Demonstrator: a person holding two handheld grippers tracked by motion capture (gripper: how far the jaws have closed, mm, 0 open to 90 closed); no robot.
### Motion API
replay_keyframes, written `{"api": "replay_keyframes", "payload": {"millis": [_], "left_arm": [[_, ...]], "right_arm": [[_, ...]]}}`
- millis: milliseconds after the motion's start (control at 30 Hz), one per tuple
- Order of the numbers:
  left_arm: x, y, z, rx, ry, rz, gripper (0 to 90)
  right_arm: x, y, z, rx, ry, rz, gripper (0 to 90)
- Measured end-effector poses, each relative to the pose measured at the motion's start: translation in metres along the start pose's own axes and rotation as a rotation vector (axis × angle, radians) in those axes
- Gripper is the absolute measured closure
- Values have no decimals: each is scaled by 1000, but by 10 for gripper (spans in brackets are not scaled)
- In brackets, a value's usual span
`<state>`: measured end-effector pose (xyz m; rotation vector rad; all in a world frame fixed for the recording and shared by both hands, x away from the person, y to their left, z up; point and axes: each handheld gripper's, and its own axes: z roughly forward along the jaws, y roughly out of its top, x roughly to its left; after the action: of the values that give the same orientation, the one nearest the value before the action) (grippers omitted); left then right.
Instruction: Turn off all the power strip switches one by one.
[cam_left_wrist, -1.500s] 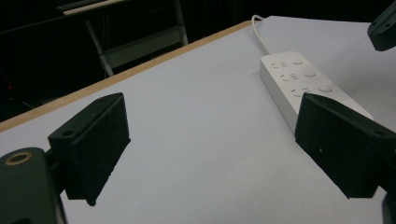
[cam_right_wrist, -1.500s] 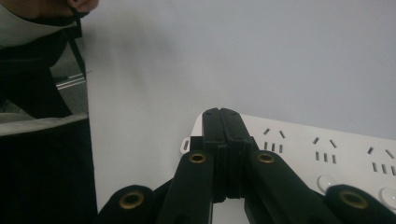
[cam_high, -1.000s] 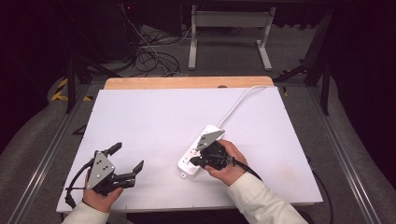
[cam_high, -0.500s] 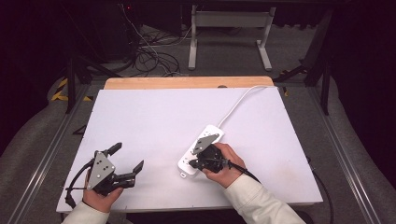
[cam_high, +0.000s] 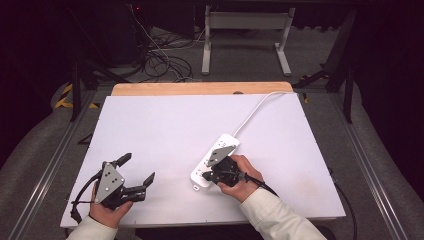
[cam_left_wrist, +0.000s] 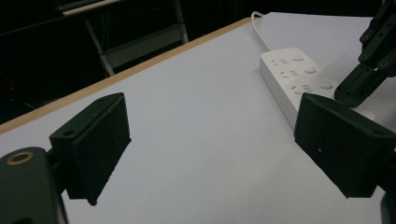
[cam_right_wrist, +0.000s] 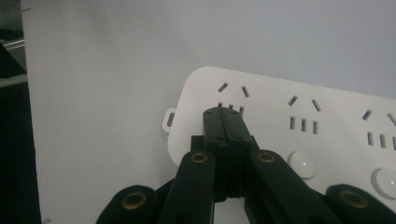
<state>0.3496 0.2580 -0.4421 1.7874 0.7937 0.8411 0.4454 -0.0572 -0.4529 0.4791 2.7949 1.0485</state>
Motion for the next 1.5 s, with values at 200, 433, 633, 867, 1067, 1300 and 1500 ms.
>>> {"api": "replay_keyframes", "payload": {"millis": [200,433,633,867,1067,1300,1500], "left_arm": [[0,0,0,0,0,-1,109],[0,0,0,0,2,3,109],[1,0,0,-1,0,-1,108],[1,0,0,-1,-2,-4,108],[1,0,0,-2,1,0,109],[2,0,0,1,4,2,108],[2,0,0,1,3,0,108]], "right_arm": [[0,0,0,3,-1,4,900],[-1,1,1,18,3,14,900],[1,4,-14,-116,4,-5,900],[-2,7,-31,-151,-25,-12,900],[-3,7,-30,-155,-27,-5,900],[-19,4,-31,-118,-56,13,900],[-28,-1,-30,-80,-76,29,900]]}}
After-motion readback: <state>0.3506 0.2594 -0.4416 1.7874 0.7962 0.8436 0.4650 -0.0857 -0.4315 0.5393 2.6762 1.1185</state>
